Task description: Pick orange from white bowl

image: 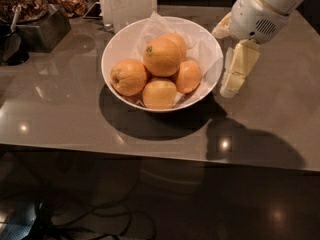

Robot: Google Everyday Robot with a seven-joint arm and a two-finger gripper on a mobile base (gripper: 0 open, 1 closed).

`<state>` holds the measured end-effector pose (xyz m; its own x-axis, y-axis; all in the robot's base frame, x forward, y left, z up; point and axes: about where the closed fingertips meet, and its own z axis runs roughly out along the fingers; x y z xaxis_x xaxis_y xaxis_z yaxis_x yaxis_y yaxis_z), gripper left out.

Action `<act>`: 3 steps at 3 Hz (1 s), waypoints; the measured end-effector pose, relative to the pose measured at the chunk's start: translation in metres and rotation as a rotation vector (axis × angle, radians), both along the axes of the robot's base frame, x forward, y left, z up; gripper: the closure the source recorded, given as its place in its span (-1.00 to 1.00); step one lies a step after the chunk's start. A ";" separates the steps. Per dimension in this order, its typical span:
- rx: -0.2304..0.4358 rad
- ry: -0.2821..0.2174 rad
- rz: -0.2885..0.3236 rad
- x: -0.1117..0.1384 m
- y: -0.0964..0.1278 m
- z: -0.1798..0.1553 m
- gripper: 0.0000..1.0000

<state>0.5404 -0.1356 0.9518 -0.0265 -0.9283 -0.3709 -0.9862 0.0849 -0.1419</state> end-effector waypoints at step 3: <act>0.075 0.000 0.110 0.036 0.055 0.004 -1.00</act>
Offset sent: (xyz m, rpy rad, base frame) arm 0.0265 0.0516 0.0098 0.0403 0.0284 0.1432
